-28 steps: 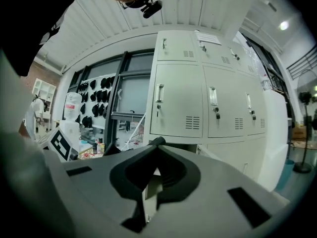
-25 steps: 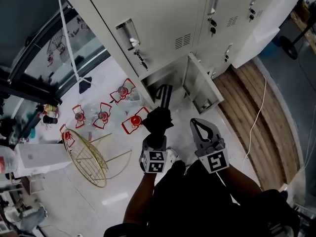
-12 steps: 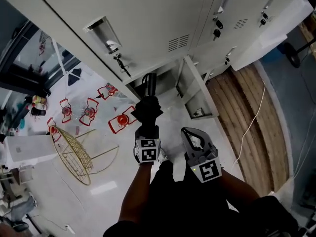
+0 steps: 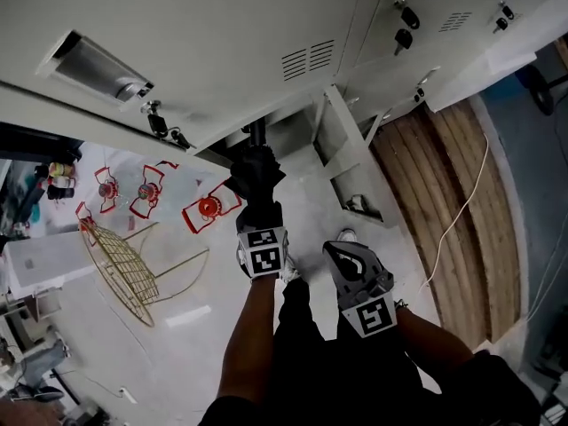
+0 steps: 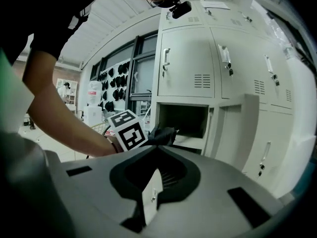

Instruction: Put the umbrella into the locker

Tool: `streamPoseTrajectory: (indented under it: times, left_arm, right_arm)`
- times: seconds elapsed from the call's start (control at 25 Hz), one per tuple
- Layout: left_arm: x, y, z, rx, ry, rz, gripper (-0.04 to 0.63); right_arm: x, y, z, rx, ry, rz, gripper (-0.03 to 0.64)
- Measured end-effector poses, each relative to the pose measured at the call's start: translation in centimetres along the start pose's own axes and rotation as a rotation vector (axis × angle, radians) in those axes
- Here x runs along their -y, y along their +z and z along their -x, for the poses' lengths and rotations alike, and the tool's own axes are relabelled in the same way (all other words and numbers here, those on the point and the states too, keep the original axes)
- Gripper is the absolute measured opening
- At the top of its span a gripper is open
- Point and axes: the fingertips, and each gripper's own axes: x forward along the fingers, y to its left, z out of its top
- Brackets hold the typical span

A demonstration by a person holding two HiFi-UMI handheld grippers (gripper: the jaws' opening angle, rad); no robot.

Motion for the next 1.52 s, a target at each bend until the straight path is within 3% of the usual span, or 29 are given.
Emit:
streamPoseTrajectory:
  times: [0.4,1.0,1.4,1.52]
  left_arm:
    - [-1.0,5.2,-3.9,0.023,0.069,0.057,0.183]
    - [-3.6,13.7,-8.7,0.063,0.141,0.088,0.19]
    - [-3.9,13.7,-9.5,0.016,0.178,0.19,0.209]
    - [-4.2,12.8,-9.9,-0.009,0.182,0.27,0.226]
  right_arm:
    - [-0.6,-3.7,-0.8,-0.035,0.044,-0.018,-0.002]
    - [0.3,-3.4,-1.1,-0.033,0.027,-0.052,-0.002]
    - [-0.1,-3.2,-1.2,-0.032,0.038,-0.07,-0.002]
    - [-0.4,-3.1,-1.1,-0.037,0.047,-0.073,-0.002]
